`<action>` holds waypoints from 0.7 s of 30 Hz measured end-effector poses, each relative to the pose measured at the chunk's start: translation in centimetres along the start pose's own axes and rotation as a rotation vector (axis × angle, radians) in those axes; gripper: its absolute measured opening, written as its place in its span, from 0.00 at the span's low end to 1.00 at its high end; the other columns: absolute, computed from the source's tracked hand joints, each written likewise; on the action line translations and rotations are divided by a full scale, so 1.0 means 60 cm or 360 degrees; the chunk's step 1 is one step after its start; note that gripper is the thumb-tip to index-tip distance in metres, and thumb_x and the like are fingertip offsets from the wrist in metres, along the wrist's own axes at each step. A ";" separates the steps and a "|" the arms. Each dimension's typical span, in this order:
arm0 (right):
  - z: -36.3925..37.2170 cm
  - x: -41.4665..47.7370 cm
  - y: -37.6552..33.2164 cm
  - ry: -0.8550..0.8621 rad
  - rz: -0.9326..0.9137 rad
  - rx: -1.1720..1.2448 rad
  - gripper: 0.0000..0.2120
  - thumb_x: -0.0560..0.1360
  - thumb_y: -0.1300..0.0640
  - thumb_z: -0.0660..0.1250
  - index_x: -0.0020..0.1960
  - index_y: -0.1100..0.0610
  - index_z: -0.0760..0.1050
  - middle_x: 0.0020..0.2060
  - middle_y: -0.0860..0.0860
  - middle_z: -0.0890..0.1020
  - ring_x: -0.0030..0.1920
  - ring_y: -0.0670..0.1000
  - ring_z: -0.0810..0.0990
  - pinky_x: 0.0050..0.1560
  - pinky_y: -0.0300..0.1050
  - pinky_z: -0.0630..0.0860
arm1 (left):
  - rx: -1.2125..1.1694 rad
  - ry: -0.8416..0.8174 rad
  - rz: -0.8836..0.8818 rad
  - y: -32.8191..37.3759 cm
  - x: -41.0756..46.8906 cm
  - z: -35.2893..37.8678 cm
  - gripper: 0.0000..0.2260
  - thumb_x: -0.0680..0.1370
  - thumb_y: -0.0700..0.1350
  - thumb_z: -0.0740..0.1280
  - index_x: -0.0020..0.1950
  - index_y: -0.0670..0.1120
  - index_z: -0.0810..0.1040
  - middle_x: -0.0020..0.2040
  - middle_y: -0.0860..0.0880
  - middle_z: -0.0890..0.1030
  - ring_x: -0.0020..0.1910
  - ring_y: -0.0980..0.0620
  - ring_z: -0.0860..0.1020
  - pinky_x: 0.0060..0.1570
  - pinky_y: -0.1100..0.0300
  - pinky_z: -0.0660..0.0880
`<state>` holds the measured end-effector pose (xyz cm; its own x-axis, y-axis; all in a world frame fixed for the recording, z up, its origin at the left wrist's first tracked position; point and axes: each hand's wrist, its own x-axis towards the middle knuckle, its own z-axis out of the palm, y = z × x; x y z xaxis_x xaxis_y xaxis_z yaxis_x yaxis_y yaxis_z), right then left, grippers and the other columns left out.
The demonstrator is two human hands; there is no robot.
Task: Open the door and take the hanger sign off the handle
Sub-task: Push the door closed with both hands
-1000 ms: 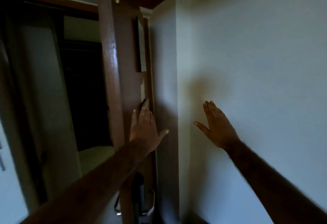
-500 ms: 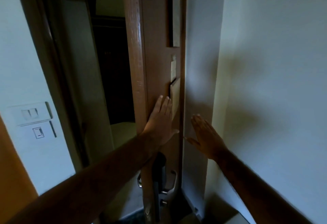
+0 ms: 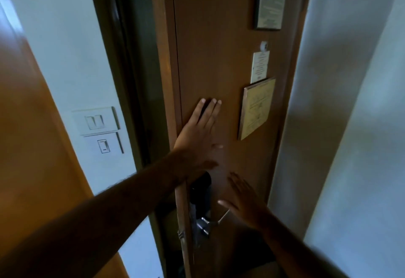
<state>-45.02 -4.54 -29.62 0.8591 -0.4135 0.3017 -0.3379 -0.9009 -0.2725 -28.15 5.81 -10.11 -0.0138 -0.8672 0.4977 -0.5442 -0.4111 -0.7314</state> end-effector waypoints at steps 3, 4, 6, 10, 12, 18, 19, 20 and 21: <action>0.061 0.045 -0.029 -0.0038 -0.0059 -0.0059 0.42 0.78 0.31 0.58 0.76 0.65 0.68 0.76 0.62 0.69 0.76 0.62 0.69 0.74 0.58 0.70 | -0.0086 0.0031 -0.0079 -0.035 -0.005 0.073 0.46 0.82 0.70 0.46 0.83 0.35 0.41 0.85 0.37 0.40 0.86 0.39 0.41 0.83 0.37 0.38; 0.078 0.058 -0.037 -0.0071 -0.0051 -0.0051 0.41 0.78 0.33 0.62 0.75 0.66 0.70 0.74 0.63 0.72 0.74 0.62 0.71 0.71 0.58 0.72 | -0.0107 0.0041 -0.0107 -0.046 -0.005 0.092 0.45 0.83 0.70 0.47 0.84 0.35 0.40 0.85 0.37 0.40 0.86 0.39 0.41 0.83 0.38 0.38; 0.118 0.096 -0.054 -0.0086 -0.0050 -0.0035 0.39 0.76 0.36 0.70 0.72 0.65 0.73 0.72 0.62 0.75 0.71 0.63 0.75 0.69 0.58 0.75 | -0.0168 0.0072 -0.0197 -0.069 -0.004 0.142 0.45 0.83 0.69 0.47 0.84 0.35 0.40 0.86 0.38 0.41 0.86 0.40 0.43 0.84 0.40 0.40; 0.179 0.156 -0.076 -0.0160 -0.0037 -0.0066 0.39 0.72 0.35 0.74 0.70 0.63 0.77 0.68 0.61 0.79 0.67 0.60 0.80 0.64 0.53 0.78 | -0.0245 0.0168 -0.0339 -0.104 0.001 0.243 0.44 0.84 0.69 0.47 0.84 0.36 0.42 0.86 0.39 0.43 0.86 0.42 0.46 0.84 0.42 0.42; 0.204 0.191 -0.079 -0.0140 -0.0073 -0.0084 0.39 0.67 0.35 0.78 0.66 0.63 0.81 0.64 0.60 0.83 0.61 0.59 0.84 0.56 0.51 0.82 | -0.0317 0.0227 -0.0398 -0.119 0.007 0.302 0.42 0.84 0.68 0.48 0.85 0.37 0.45 0.87 0.40 0.45 0.86 0.43 0.46 0.84 0.42 0.44; 0.289 0.319 -0.054 -0.0292 0.0010 0.0022 0.44 0.77 0.26 0.47 0.84 0.53 0.49 0.83 0.53 0.53 0.82 0.55 0.54 0.76 0.46 0.48 | -0.0518 0.0370 -0.0700 -0.126 0.053 0.447 0.39 0.85 0.67 0.51 0.85 0.41 0.51 0.87 0.43 0.52 0.86 0.45 0.51 0.84 0.40 0.46; 0.305 0.338 -0.051 -0.0295 0.0039 0.0055 0.45 0.76 0.25 0.44 0.84 0.51 0.47 0.83 0.51 0.51 0.82 0.54 0.52 0.76 0.45 0.46 | -0.0539 0.0382 -0.0773 -0.123 0.065 0.465 0.38 0.85 0.67 0.51 0.85 0.41 0.52 0.86 0.44 0.53 0.86 0.45 0.52 0.84 0.39 0.48; 0.316 0.357 -0.051 -0.0284 0.0064 0.0084 0.44 0.77 0.25 0.44 0.84 0.51 0.47 0.83 0.51 0.52 0.82 0.54 0.52 0.76 0.45 0.45 | -0.0565 0.0398 -0.0839 -0.120 0.077 0.480 0.38 0.85 0.67 0.51 0.85 0.41 0.53 0.86 0.44 0.55 0.86 0.45 0.53 0.83 0.38 0.49; 0.327 0.378 -0.052 -0.0287 0.0092 0.0120 0.43 0.78 0.26 0.47 0.84 0.51 0.48 0.83 0.51 0.53 0.82 0.53 0.52 0.76 0.44 0.45 | -0.0600 0.0401 -0.0918 -0.117 0.088 0.497 0.37 0.85 0.67 0.52 0.85 0.42 0.54 0.86 0.44 0.56 0.86 0.45 0.54 0.83 0.38 0.50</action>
<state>-16.93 -8.56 -39.84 0.8963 -0.4277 0.1169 -0.3647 -0.8612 -0.3540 0.62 -4.27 -16.23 0.1945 -0.4326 0.8803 -0.7742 -0.6188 -0.1330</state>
